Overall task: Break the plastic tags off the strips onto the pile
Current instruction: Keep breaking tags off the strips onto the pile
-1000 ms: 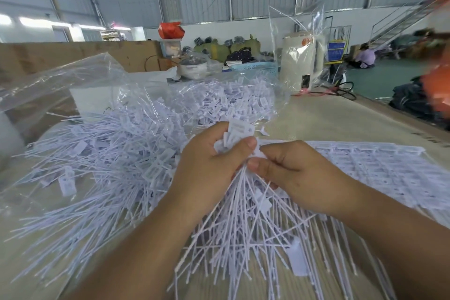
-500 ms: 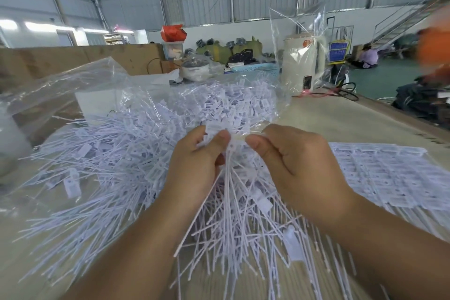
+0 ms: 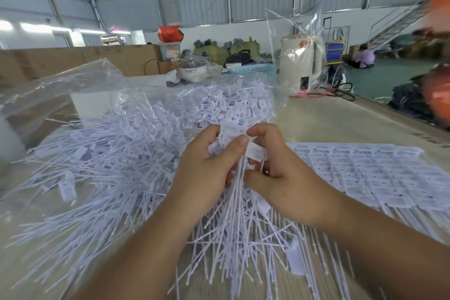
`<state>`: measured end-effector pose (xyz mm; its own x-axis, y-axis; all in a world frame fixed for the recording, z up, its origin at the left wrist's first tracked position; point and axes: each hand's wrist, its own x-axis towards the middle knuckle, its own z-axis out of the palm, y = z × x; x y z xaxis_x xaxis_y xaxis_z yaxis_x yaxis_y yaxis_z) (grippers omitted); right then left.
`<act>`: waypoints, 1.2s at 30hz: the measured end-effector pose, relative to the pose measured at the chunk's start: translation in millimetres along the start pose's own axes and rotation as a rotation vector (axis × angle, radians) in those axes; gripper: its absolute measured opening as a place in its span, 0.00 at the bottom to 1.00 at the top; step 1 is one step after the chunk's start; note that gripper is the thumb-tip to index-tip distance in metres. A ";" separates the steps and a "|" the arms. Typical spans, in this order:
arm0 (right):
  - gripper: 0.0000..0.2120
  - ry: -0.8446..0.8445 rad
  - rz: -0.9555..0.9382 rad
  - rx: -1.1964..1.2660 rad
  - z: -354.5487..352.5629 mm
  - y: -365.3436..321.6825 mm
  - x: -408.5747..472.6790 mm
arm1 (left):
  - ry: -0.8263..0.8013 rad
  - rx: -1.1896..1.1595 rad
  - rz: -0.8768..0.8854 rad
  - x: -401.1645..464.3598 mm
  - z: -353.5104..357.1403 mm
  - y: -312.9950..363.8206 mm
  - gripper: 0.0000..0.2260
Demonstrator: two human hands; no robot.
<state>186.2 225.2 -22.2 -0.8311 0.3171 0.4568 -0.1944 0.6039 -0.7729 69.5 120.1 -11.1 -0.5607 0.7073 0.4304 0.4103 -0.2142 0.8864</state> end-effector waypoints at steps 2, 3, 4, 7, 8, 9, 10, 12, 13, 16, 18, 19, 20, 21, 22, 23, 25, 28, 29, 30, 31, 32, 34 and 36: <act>0.21 -0.005 -0.008 0.011 1.9 0.9 1.0 | -0.013 -0.010 -0.013 -0.9 0.8 0.9 0.11; 0.21 0.002 -0.003 0.032 2.6 0.7 1.8 | -0.020 -0.018 -0.013 -1.3 1.5 1.1 0.12; 0.21 0.010 -0.001 0.065 3.4 0.8 2.4 | -0.029 -0.026 -0.003 -1.6 2.6 1.1 0.13; 0.24 0.031 0.019 0.116 5.9 1.6 3.1 | -0.064 -0.035 0.028 -0.5 5.3 0.0 0.13; 0.25 0.046 0.033 0.132 6.6 1.8 3.5 | -0.071 -0.051 0.022 0.6 4.7 -0.6 0.15; 0.26 0.065 0.042 0.160 7.2 1.3 4.0 | -0.076 -0.079 0.006 1.6 3.3 -1.4 0.17; 0.27 0.088 0.043 0.191 7.3 1.1 4.3 | -0.081 -0.114 -0.021 2.6 1.9 -2.2 0.20; 0.29 0.127 0.039 0.235 6.0 -0.4 4.5 | -0.099 -0.184 -0.094 4.7 -0.8 -3.9 0.32; 0.30 0.131 0.034 0.249 5.4 -1.1 4.3 | -0.114 -0.223 -0.119 5.5 -1.4 -4.6 0.35; 0.34 0.079 0.032 0.287 5.2 -2.3 2.0 | -0.155 -0.221 -0.111 6.0 -0.2 -7.8 0.30; 0.37 0.040 0.040 0.314 6.0 -2.6 2.2 | -0.137 -0.133 -0.092 5.0 2.2 -9.4 0.30; 0.38 0.026 0.036 0.316 6.7 -2.6 2.4 | -0.127 -0.118 -0.092 4.6 3.5 -11.8 0.31; 0.39 0.018 0.031 0.312 7.2 -2.5 2.7 | -0.121 -0.123 -0.101 4.2 4.7 -13.1 0.32; 0.39 0.010 0.027 0.307 7.0 -2.9 2.9 | -0.119 -0.123 -0.105 3.3 6.2 -13.0 0.34; 0.40 0.005 0.024 0.307 6.7 -3.0 2.7 | -0.116 -0.103 -0.101 3.0 7.9 -13.3 0.36; 0.40 -0.001 0.020 0.310 6.2 -3.3 3.1 | -0.116 -0.075 -0.089 3.3 9.8 -14.1 0.38; 0.40 -0.002 0.016 0.299 4.9 -2.9 3.7 | -0.108 -0.017 -0.054 4.6 11.9 -15.9 0.40; 0.39 0.072 0.036 0.217 2.1 -1.5 4.6 | -0.059 0.058 0.009 6.0 11.6 -18.6 0.39; 0.38 0.111 0.042 0.129 1.2 -2.2 4.0 | -0.018 0.087 0.033 6.2 10.0 -19.5 0.39; 0.37 0.150 0.048 0.025 0.1 -2.4 3.6 | 0.032 0.115 0.053 6.5 8.1 -19.7 0.39; 0.35 0.186 0.063 -0.055 -1.6 -2.5 2.9 | 0.081 0.137 0.066 6.7 6.4 -19.1 0.39; 0.33 0.211 0.098 -0.095 -3.4 -3.4 2.7 | 0.122 0.151 0.073 7.2 4.5 -18.4 0.39; 0.31 0.183 0.235 -0.098 -7.2 -6.5 2.7 | 0.182 0.155 0.104 8.2 2.0 -17.5 0.40; 0.28 0.045 0.368 -0.151 -8.6 -9.7 2.6 | 0.215 0.165 0.143 9.5 1.4 -17.3 0.40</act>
<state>190.4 226.5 -9.7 -0.8066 0.5620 0.1832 0.1935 0.5439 -0.8165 58.1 131.5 -22.6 -0.6211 0.5151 0.5907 0.5973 -0.1769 0.7822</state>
